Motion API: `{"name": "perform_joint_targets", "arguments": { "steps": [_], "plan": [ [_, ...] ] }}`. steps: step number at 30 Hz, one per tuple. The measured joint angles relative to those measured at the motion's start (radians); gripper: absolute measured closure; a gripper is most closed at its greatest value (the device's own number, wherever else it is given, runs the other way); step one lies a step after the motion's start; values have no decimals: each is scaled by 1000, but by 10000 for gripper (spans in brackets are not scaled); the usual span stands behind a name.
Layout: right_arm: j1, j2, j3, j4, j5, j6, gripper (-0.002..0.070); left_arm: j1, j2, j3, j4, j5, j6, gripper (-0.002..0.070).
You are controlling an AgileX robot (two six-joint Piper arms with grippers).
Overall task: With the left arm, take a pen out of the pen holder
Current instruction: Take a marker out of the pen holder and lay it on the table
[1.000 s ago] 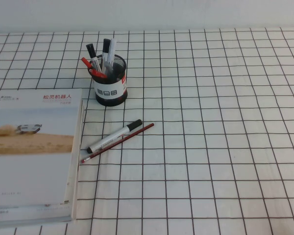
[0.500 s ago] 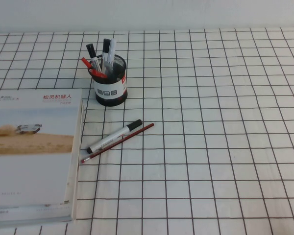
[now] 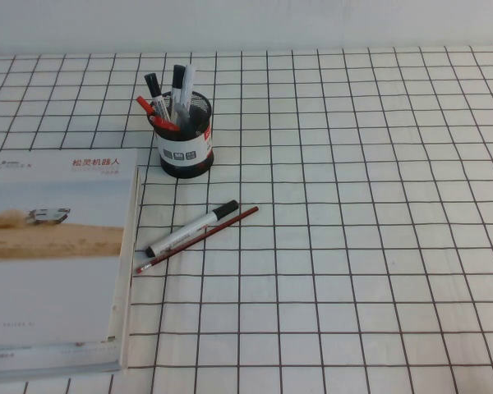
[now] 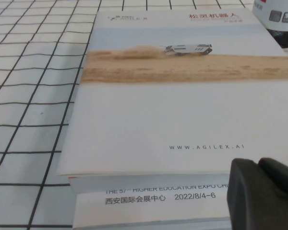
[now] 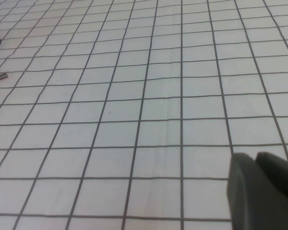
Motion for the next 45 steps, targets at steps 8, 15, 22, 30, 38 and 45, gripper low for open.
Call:
{"name": "perform_joint_targets", "arguments": {
  "steps": [8,15,22,30,38,45],
  "plan": [
    [0,0,0,0,0,0,691,0,0,0,0,0,0,678],
    [0,0,0,0,0,0,691,0,0,0,0,0,0,677],
    [0,0,0,0,0,0,691,0,0,0,0,0,0,677],
    [0,0,0,0,0,0,691,0,0,0,0,0,0,677],
    [0,0,0,0,0,0,691,0,0,0,-112,-37,0,678],
    [0,0,0,0,0,0,691,0,0,0,-431,-185,-2,678]
  ]
}}
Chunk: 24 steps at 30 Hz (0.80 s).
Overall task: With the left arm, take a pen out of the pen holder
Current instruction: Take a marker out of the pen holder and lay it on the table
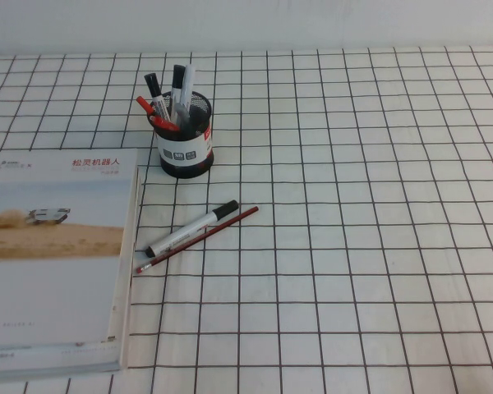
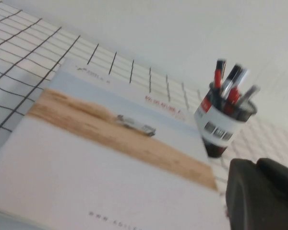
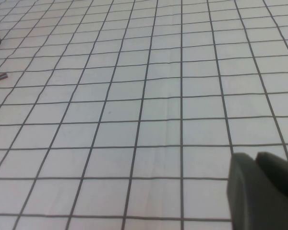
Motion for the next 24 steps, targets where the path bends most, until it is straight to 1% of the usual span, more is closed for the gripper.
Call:
{"name": "perform_joint_targets", "arguments": {
  "steps": [2,4,8,14,18,24],
  "plan": [
    [0,0,0,0,0,0,691,0,0,0,-94,-40,0,678],
    [0,0,0,0,0,0,691,0,0,0,-134,-80,0,677],
    [0,0,0,0,0,0,691,0,0,0,-156,-148,11,677],
    [0,0,0,0,0,0,691,0,28,-3,-167,-127,19,677],
    [0,0,0,0,0,0,691,0,161,-95,-148,-87,37,677],
    [0,0,0,0,0,0,691,0,464,-351,-120,53,133,677]
  ]
}}
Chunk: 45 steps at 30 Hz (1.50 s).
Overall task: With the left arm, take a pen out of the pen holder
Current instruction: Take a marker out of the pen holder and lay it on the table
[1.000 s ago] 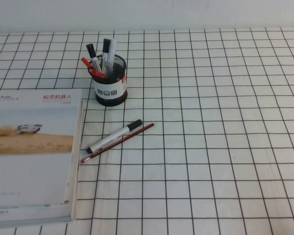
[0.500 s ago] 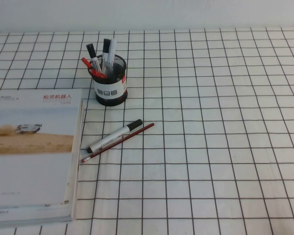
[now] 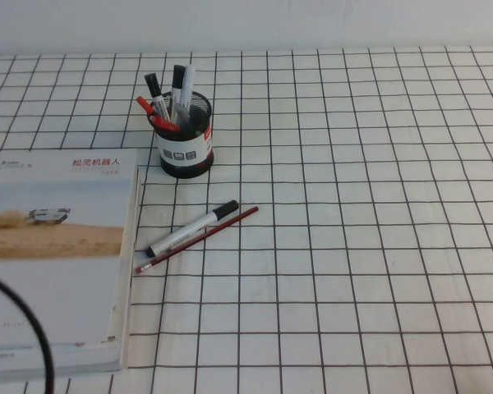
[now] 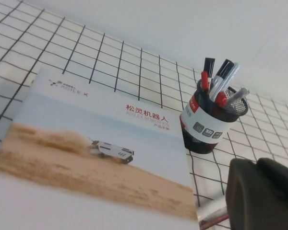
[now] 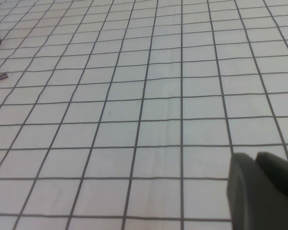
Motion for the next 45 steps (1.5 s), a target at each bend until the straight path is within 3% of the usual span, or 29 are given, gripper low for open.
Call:
{"name": "perform_joint_targets", "arguments": {
  "steps": [6,13,24,29,32,38,43,45],
  "plan": [
    [0,0,0,0,0,0,691,0,257,-169,-20,-23,198,677],
    [0,0,0,0,0,0,691,-12,440,-267,-64,-179,259,677],
    [0,0,0,0,0,0,691,-313,708,-311,-24,-519,274,677],
    [0,0,0,0,0,0,691,-404,815,-311,1,-701,180,677],
    [0,0,0,0,0,0,691,-430,881,-311,106,-803,66,677],
    [0,0,0,0,0,0,691,-441,1026,-311,310,-965,-151,677],
    [0,0,0,0,0,0,691,-441,1159,-312,341,-1122,-179,666],
    [0,0,0,0,0,0,691,-441,1205,-312,343,-1164,-189,621]
  ]
}}
